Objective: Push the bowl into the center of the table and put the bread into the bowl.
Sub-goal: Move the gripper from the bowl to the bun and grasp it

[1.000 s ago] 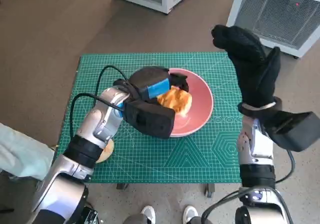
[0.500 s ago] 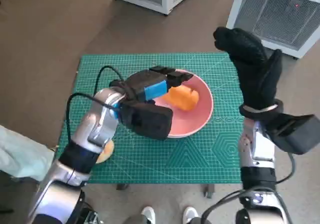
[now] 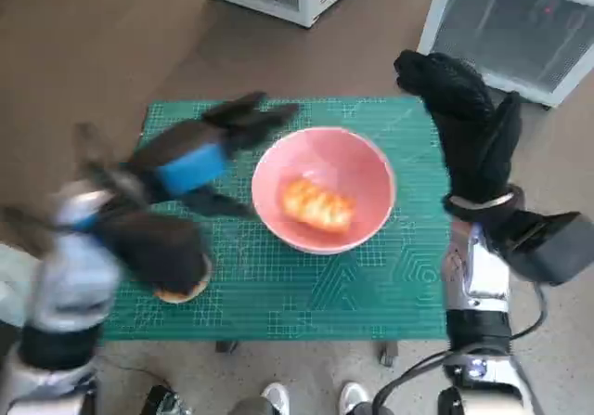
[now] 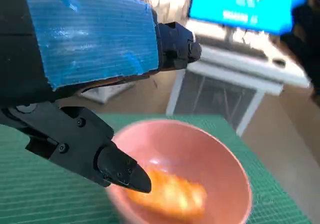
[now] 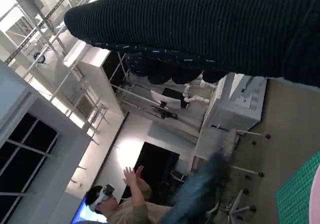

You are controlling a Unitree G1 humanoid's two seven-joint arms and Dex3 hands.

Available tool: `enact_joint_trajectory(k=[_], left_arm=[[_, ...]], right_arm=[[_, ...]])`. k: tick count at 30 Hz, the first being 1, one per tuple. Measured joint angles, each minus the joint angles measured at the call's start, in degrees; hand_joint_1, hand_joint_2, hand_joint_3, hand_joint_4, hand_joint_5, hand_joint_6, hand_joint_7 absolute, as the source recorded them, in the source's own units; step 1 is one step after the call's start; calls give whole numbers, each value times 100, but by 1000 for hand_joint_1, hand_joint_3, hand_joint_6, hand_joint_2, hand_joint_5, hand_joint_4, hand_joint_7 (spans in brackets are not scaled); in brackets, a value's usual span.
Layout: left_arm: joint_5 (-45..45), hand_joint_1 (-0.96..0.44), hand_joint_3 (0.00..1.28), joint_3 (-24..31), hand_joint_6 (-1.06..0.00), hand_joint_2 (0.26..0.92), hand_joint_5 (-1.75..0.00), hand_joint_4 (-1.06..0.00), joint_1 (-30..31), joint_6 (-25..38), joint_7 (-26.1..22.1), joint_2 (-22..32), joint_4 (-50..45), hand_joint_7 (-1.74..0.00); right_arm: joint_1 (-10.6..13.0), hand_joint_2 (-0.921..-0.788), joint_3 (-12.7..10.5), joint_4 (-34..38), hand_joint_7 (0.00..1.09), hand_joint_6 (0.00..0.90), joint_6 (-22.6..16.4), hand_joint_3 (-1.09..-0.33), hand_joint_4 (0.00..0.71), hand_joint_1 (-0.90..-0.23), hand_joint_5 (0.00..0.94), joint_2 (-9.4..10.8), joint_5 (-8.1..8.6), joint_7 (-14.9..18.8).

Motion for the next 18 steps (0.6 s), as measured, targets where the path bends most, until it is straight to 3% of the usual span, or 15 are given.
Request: enact_joint_trajectory(k=[9, 18], left_arm=[[-6, -277, 1, 600, -157, 725, -12, -91, 1023, 315, -470, 999, -441, -29], [-62, -222, 0, 851, -200, 721, -12, -130, 1889, 650, -760, 1359, -736, -26]], right_arm=[[-10, -921, 44, 25, 415, 149, 1, -702, 249, -672, 0, 27, -11, 0], [-72, -921, 80, 129, 415, 121, -32, -739, 239, -656, 0, 32, -55, 2]])
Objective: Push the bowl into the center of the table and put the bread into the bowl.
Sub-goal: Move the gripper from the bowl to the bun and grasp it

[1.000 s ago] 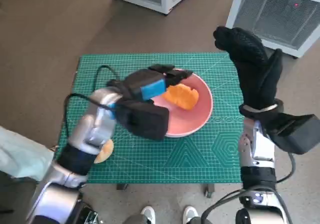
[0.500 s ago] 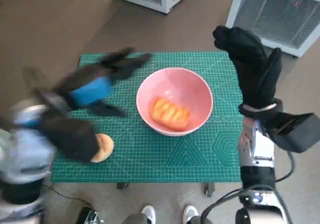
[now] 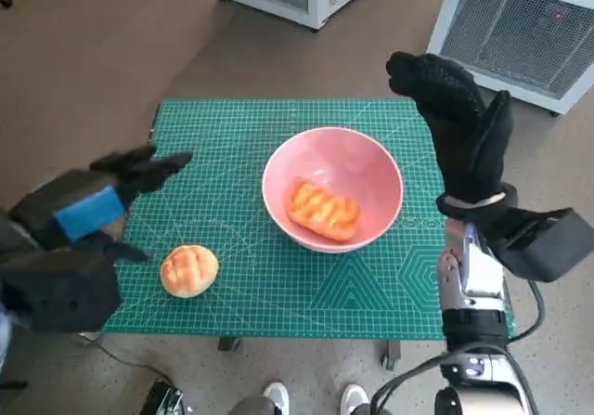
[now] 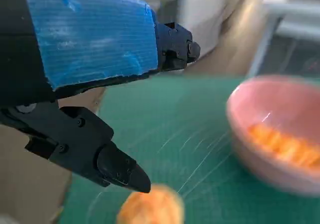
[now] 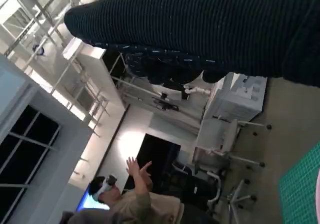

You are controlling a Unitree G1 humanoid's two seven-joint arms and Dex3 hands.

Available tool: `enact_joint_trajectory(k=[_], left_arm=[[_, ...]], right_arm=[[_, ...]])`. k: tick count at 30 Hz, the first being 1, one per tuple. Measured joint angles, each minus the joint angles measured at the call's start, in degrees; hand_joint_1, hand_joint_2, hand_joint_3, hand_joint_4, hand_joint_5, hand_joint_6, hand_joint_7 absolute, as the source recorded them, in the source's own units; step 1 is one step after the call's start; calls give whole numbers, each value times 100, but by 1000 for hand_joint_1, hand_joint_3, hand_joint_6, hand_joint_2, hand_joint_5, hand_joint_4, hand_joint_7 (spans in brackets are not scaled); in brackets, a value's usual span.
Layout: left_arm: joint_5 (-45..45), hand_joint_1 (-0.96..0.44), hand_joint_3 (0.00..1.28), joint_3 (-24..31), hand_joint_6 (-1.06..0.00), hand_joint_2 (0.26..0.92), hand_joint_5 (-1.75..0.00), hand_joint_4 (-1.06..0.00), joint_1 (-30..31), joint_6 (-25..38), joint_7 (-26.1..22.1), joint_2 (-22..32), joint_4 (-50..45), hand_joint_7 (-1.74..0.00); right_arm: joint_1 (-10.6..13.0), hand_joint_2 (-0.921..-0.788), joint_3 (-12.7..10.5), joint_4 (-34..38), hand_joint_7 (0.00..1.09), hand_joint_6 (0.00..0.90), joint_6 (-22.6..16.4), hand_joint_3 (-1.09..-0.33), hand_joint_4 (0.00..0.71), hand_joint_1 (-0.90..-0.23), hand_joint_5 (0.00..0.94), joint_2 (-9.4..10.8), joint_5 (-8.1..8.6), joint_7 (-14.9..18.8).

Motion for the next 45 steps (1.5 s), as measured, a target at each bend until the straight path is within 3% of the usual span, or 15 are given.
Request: enact_joint_trajectory(k=[14, 23, 39, 45], left_arm=[[-27, -161, 0, 72, -274, 713, -10, -199, 841, -3, 295, -125, -296, -23], [158, -117, 1, -366, -322, 710, -10, -234, 966, -144, 679, -388, -142, -20], [1045, -73, 14, -1468, -427, 748, -27, -363, 720, -1024, 1786, -854, 1697, -28], [1373, 22, 21, -1744, -594, 810, -33, -523, 542, -1364, 2242, -954, 2311, -54]], right_arm=[[-136, -921, 25, 231, 433, 97, -80, -758, 232, -659, 0, -5, -58, 89], [-157, -921, 38, 278, 473, 73, -79, -762, 226, -670, 1, -10, -57, 163], [-181, -921, 45, 268, 517, 49, -64, -763, 225, -672, 3, -29, -53, 218], [-181, -921, 42, 262, 522, 47, -63, -761, 226, -678, 3, -37, -53, 226]])
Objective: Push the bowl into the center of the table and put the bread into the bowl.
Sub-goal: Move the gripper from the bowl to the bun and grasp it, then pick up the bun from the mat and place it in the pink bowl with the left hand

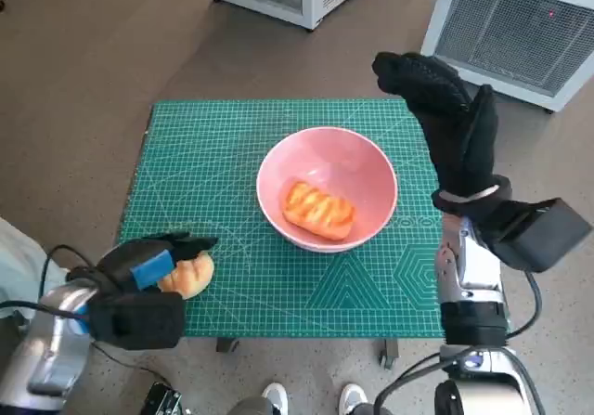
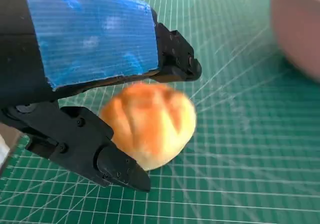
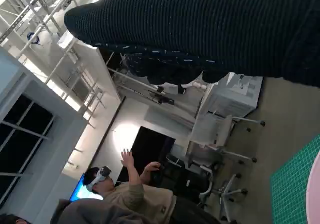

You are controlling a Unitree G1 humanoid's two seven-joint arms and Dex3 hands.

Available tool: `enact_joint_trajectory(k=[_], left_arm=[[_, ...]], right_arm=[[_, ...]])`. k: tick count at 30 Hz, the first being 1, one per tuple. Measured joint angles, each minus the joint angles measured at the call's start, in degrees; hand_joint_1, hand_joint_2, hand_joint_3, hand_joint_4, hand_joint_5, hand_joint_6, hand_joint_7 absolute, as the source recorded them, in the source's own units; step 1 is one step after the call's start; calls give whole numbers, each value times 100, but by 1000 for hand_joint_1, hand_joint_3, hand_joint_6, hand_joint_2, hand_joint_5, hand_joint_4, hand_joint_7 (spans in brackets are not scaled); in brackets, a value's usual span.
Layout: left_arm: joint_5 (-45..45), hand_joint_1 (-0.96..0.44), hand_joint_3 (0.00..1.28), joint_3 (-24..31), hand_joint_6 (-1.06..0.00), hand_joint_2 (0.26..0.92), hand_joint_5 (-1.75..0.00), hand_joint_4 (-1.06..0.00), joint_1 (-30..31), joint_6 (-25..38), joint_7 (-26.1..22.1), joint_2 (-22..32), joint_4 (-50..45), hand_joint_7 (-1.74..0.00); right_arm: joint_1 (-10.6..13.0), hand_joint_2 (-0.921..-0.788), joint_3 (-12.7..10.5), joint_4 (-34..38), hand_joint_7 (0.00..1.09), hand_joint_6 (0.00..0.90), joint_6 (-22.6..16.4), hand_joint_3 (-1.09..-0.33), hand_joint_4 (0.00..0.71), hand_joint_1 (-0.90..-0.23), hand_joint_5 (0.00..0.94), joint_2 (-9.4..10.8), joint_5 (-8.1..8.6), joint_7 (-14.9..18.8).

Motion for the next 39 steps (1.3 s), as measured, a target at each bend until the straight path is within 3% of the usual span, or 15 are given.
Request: enact_joint_trajectory(k=[2, 3, 4, 5, 8, 12, 18, 24, 32, 39], left_arm=[[92, 38, 25, -65, -680, 836, -55, -609, -90, -136, 168, -21, 159, -91], [116, -104, 72, -91, -646, 867, -82, -693, -130, -189, 237, -30, 228, -534], [151, -154, 96, -117, -626, 878, -93, -722, -172, -258, 318, -36, 304, -700], [187, -98, 108, -138, -599, 893, -479, -686, -196, -303, 371, -37, 357, -919], [282, -31, 102, -189, -572, 912, -943, -686, -257, -441, 535, -36, 507, -1131], [324, -6, 72, -192, -594, 917, -1086, -726, -276, -529, 647, -19, 589, -1161], [194, 1, 57, -41, -607, 920, -1100, -736, -344, -520, 349, 122, 317, -1197], [-274, 3, 26, 502, -650, 918, -1076, -773, -568, -143, 50, 143, -392, -1140], [-597, 3, 15, 1019, -678, 917, -1082, -772, -1667, 203, 369, -127, -1029, -1107], [-553, 2, 7, 787, -691, 911, -1036, -806, -2721, 274, 714, -653, -1033, -1102]], right_arm=[[0, -921, -1, -5, 524, 46, 0, -760, 226, -679, 3, -2, 0, 0], [0, -921, 1, -7, 525, 46, 0, -760, 226, -680, 3, -1, -1, 2], [0, -921, 0, -9, 525, 46, 1, -760, 226, -680, 3, -1, -1, 3], [0, -921, 0, -10, 526, 46, 1, -760, 227, -681, 3, -1, -1, 4], [0, -921, -1, -12, 528, 46, 1, -758, 228, -682, 3, -2, 0, 9], [0, -921, -10, -12, 530, 46, 1, -756, 229, -682, 3, -7, 1, 11], [0, -921, -42, -11, 531, 46, 0, -755, 230, -674, 4, -16, 13, 18], [0, -921, -71, -4, 531, 47, 0, -755, 233, -662, 5, -26, 39, 43], [-1, -921, -74, 3, 529, 50, 0, -754, 234, -658, 4, -14, 41, 67], [2, -921, -79, -3, 528, 50, -6, -755, 230, -655, 2, -11, 41, 67]])
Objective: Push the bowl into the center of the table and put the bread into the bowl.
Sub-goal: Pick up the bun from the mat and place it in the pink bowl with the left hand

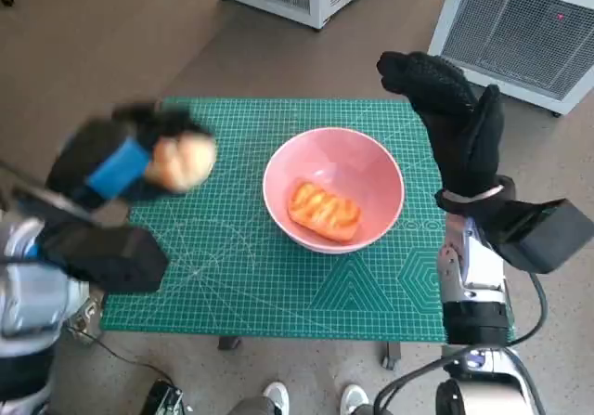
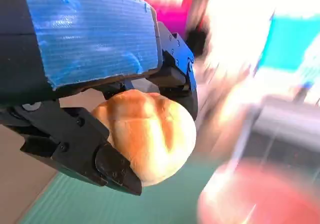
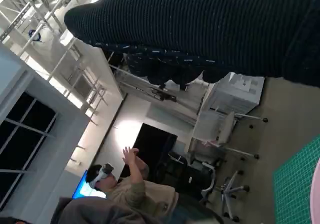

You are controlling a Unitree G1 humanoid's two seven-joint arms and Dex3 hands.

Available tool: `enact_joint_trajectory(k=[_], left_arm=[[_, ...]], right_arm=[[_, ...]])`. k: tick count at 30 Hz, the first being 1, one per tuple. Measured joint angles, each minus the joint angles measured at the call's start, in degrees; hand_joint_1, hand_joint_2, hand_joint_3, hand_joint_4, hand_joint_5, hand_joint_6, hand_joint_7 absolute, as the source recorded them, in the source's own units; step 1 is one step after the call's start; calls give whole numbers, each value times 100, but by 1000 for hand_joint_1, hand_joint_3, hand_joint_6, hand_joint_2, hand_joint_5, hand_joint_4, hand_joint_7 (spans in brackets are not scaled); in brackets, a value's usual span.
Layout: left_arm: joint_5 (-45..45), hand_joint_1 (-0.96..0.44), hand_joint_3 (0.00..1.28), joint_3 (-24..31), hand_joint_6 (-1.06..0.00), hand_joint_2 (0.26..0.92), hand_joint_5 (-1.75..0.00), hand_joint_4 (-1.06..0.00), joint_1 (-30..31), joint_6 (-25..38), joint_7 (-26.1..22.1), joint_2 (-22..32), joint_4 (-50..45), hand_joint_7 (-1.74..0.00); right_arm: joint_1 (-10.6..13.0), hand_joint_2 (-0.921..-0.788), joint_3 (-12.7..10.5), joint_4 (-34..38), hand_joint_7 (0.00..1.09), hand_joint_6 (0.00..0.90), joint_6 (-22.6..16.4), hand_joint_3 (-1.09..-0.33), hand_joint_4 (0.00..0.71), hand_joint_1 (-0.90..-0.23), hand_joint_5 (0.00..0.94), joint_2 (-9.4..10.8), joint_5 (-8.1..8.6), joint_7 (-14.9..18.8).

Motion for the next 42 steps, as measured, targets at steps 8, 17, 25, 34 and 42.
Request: enact_joint_trajectory(k=[8, 17, 25, 34, 42], left_arm=[[176, 2, 4, -789, -682, 911, -1039, -821, -925, -51, -16, -689, 479, -1088], [214, 1, 27, -1573, -645, 920, -1115, -771, -1665, -516, -281, -1226, 1846, -1107], [424, 1, 44, -2001, -657, 920, -1223, -731, -1887, -976, -195, -1575, 3078, -1031], [454, -58, 101, -2215, -383, 869, -429, -400, -1959, -1304, -190, -1852, 4170, -510], [466, -106, 5, -2230, -308, 804, -19, -164, -1932, -773, -533, -1923, 4205, -62]], right_arm=[[10, -921, -9, -5, 525, 51, -9, -754, 227, -654, 0, -2, -1, -1], [65, -921, -18, -46, 521, 58, -9, -747, 231, -658, 2, -9, 0, 0], [96, -921, -102, -94, 519, 102, 4, -723, 248, -660, 9, -43, 58, -1], [172, -921, -148, -239, 471, 148, 80, -692, 257, -676, 5, -48, 80, -28], [313, -921, -191, -368, 418, 160, 135, -677, 261, -698, 2, -49, 79, -111]])
